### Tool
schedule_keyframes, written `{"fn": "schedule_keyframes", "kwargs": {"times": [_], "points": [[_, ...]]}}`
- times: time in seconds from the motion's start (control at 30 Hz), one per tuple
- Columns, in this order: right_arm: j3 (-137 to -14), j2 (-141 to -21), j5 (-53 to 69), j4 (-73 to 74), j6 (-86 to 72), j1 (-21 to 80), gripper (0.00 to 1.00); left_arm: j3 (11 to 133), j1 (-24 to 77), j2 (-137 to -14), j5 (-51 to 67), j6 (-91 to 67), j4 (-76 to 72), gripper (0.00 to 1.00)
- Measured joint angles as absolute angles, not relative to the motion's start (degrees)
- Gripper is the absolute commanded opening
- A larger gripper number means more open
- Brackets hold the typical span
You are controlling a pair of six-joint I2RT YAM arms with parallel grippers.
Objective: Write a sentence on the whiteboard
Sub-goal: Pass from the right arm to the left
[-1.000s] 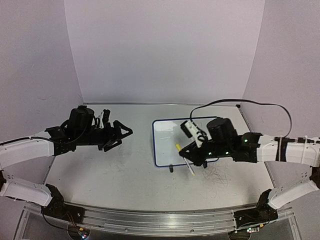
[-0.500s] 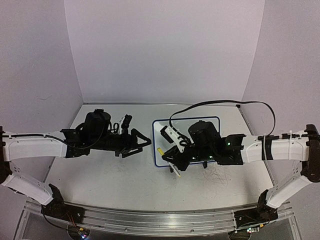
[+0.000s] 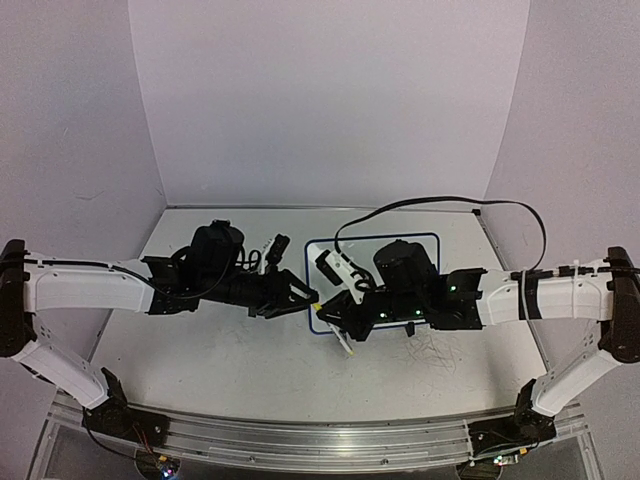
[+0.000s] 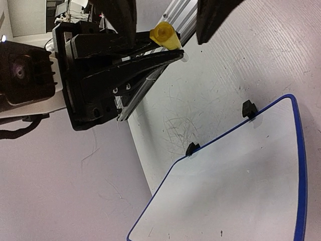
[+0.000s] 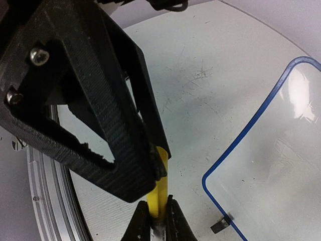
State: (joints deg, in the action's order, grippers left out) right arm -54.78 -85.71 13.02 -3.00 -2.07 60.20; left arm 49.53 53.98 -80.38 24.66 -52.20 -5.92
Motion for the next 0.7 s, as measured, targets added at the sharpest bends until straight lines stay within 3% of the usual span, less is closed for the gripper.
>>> {"fn": "schedule_keyframes", "kwargs": {"times": [0.27, 0.5, 0.57, 0.7], "points": [[-55.3, -86.1, 13.1, -3.0, -2.6, 60.2, 0.0, 50.3, 54.9, -81.9, 25.2, -51.3, -6.2, 0.26], [-55.3, -86.1, 12.8, -3.4, -3.4, 60.2, 0.09, 50.5, 55.1, -81.9, 23.6, -50.7, -5.5, 0.06], [-55.3, -86.1, 12.7, -3.5, -3.7, 60.1, 0.24, 50.5, 55.1, -81.9, 23.2, -50.8, -5.5, 0.01], [-55.2, -86.0, 12.2, -3.9, -4.9, 60.2, 0.73, 50.6, 55.2, -81.9, 22.6, -50.8, -5.6, 0.0]]}}
